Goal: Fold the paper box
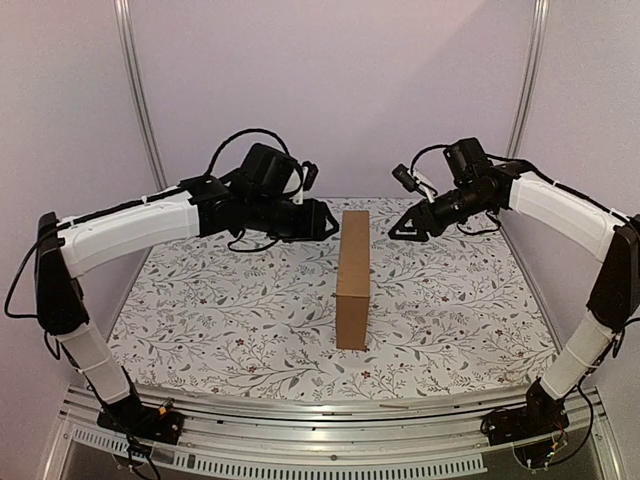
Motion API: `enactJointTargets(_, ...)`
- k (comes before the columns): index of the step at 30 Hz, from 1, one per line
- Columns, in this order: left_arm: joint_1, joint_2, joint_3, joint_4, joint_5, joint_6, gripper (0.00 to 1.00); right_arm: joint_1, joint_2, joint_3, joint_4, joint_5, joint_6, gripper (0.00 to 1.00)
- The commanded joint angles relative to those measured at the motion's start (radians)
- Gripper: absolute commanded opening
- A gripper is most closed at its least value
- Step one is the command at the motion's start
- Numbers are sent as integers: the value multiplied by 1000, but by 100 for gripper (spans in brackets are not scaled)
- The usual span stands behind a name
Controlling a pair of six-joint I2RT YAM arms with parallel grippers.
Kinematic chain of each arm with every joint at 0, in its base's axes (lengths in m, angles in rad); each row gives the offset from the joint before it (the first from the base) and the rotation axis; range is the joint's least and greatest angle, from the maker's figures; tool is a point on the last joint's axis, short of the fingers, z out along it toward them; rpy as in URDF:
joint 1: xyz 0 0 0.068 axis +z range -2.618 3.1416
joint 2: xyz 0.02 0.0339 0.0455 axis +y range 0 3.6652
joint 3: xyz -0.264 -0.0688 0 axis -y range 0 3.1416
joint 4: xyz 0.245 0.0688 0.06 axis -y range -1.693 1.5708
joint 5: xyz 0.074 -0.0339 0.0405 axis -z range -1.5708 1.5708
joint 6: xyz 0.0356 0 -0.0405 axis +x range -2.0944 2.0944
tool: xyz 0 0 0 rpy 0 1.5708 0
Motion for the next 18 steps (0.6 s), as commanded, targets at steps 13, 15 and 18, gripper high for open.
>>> enactJointTargets(13, -197, 508, 649, -488, -170, 49, 77, -194, -184, -217, -131, 40, -87, 57)
enactJointTargets(15, -247, 614, 809, -578, -239, 87, 74, -300, -212, -226, -171, -2, -96, 57)
enactJointTargets(18, -322, 790, 1049, -702, -320, 132, 69, -459, -256, -248, -224, -36, -129, 57)
